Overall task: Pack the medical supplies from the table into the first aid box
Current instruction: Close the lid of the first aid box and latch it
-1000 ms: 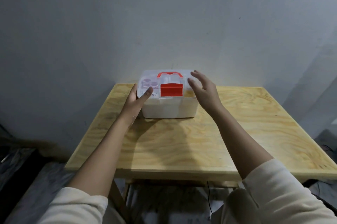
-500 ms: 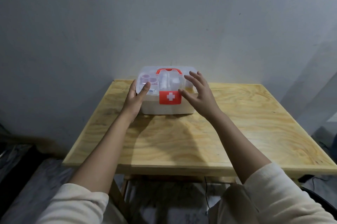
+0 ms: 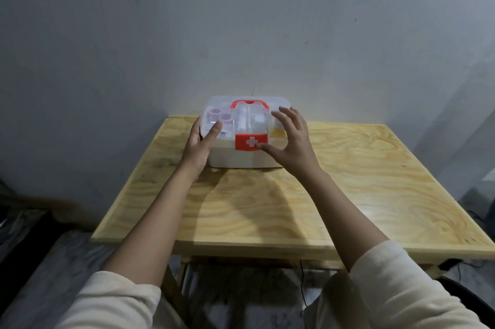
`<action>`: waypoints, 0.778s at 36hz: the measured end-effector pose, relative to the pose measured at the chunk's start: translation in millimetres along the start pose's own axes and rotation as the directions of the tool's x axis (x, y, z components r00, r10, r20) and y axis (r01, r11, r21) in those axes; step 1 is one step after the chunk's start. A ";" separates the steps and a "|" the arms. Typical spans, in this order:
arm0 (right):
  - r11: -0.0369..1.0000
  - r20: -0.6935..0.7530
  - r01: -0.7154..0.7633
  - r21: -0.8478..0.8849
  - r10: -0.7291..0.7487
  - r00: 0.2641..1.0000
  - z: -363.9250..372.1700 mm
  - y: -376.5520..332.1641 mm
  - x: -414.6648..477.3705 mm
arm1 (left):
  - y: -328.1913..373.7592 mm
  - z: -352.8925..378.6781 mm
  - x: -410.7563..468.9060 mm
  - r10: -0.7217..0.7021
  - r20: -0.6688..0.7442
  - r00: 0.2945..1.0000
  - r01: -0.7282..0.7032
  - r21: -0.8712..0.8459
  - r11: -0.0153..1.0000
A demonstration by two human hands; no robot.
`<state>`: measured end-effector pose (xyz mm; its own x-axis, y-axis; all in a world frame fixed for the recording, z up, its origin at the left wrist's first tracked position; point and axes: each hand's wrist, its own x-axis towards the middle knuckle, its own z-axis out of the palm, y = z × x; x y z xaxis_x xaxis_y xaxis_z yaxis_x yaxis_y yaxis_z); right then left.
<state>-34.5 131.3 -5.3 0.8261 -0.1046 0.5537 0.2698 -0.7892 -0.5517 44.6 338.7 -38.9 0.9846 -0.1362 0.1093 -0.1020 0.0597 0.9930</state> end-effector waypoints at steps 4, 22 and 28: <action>1.000 -0.006 0.006 -0.014 -0.006 1.000 0.5 0.2 0.7 | 3.3 1.4 -2.6 0.010 -0.005 1.000 -0.010 0.015 1.000; 0.910 -0.029 -0.278 0.307 0.301 0.953 -11.6 20.9 -2.1 | 17.2 32.3 -6.6 0.018 0.015 1.000 -0.018 0.047 0.999; 0.920 -0.056 -0.262 0.292 0.290 0.955 -29.4 45.3 10.4 | 17.2 62.6 13.0 0.028 0.087 0.996 -0.033 0.051 0.998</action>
<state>-28.2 76.6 -6.2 0.8397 -0.3628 0.4041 0.1761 -0.5220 -0.8346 46.8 276.0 -17.6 0.9653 -0.2199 0.1409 -0.1413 0.0141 0.9899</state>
